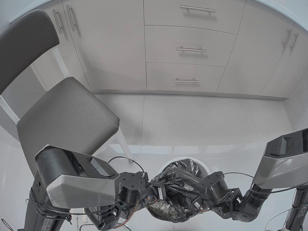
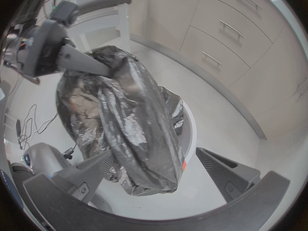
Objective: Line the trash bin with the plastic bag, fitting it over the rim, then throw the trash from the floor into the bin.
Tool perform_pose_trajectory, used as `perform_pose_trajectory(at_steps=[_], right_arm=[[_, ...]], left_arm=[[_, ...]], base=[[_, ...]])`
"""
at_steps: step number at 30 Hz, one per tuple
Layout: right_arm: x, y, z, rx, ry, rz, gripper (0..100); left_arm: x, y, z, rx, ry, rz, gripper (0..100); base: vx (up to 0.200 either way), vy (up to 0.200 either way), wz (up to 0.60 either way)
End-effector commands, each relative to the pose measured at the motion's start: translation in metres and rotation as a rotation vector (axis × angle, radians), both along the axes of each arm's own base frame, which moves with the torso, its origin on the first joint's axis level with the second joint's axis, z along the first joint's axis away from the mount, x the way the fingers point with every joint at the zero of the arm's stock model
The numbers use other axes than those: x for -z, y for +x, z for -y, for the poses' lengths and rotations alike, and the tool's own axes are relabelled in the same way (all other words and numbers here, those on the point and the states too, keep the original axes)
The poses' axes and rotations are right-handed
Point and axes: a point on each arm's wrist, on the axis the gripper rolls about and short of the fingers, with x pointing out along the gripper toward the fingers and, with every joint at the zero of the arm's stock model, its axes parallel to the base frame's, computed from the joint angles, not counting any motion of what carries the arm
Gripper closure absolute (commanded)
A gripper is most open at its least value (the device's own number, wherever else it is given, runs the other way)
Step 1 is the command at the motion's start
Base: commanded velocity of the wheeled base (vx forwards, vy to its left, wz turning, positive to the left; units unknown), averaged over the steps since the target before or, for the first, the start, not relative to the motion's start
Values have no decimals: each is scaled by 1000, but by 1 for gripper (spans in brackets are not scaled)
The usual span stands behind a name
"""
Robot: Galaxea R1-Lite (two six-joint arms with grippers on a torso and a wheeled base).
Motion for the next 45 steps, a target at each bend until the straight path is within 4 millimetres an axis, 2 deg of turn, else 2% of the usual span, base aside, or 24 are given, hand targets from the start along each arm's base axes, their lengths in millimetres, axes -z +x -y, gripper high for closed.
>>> perform_pose_trajectory(at_steps=[1,4,20,22,27,34,40,45], right_arm=[[12,18,7,65,-5,-14,0],[13,26,10,89,7,-2,0],[7,34,6,115,94,76,0],[5,44,9,167,93,111,0],[5,50,13,194,94,118,0],[4,66,21,255,103,145,0],[2,73,26,283,124,171,0],[1,76,29,292,125,179,0]], left_arm=[[1,0,0,-1,0,-1,100],[1,0,0,-1,0,-1,100],[4,5,3,-8,-5,6,100],[6,12,8,-18,-19,26,100],[10,16,14,-14,-22,37,100],[6,21,18,-13,-41,59,100],[6,24,22,-3,-27,88,100],[14,28,26,12,18,123,100]], base=[[0,0,0],[0,0,0],[0,0,0],[0,0,0],[0,0,0],[0,0,0],[0,0,0],[0,0,0]])
